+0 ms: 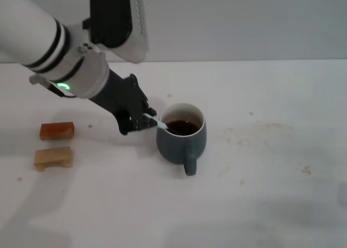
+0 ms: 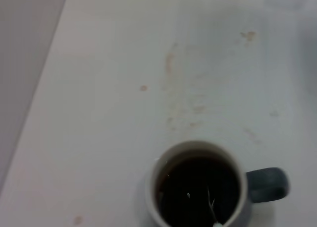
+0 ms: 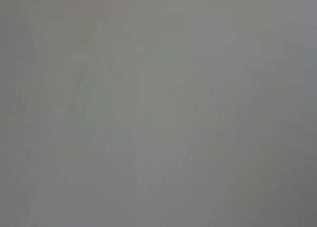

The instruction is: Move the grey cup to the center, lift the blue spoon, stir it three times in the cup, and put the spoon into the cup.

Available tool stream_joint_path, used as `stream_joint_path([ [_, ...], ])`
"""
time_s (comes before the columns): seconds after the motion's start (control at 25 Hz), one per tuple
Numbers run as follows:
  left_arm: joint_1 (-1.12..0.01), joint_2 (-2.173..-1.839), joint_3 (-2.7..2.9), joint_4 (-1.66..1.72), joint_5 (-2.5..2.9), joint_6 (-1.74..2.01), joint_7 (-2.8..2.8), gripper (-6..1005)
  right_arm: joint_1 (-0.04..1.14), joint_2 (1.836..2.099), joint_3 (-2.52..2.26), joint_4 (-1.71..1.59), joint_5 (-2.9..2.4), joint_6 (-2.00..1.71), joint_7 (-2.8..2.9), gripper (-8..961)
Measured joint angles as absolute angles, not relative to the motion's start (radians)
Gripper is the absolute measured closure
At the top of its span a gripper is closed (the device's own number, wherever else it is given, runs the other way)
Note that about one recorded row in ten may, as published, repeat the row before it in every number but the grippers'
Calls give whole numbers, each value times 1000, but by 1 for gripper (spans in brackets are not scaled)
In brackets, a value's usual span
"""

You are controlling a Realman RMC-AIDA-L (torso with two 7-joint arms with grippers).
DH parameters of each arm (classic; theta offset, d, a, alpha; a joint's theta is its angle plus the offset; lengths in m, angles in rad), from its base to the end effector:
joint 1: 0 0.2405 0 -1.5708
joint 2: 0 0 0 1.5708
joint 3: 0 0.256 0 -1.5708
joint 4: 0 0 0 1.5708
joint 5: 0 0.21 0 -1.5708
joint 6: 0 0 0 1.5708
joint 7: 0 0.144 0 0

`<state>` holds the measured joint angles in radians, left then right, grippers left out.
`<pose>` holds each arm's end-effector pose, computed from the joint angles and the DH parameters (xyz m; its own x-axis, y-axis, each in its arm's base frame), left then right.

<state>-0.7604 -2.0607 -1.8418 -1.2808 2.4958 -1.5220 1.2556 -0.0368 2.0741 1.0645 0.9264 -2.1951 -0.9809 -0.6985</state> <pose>-0.1290 0.3876 0.0068 0.9518 -0.0115 -0.3065 -0.0902 -0.9656 -0.2439 0.3151 0.2753 0.0179 0.8782 0.0224 -0.4779 -0.4677 0.2497 -0.8479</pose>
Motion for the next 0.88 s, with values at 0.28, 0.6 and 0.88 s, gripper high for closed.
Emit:
stream_joint_path([
  [0.28,-735,-2065,-1770,-1305,2454,-1498,1227,762,-36,2074,1065,924,-2195,-986,-698,887],
  [0.6,-734,-2062,-1784,-1311,2431,-1438,1172,760,-37,2072,1065,924,-2195,-987,-698,888],
  [0.88,-729,-2062,-1779,-1311,2429,-1404,1157,758,-37,2072,1065,926,-2195,-988,-699,888],
])
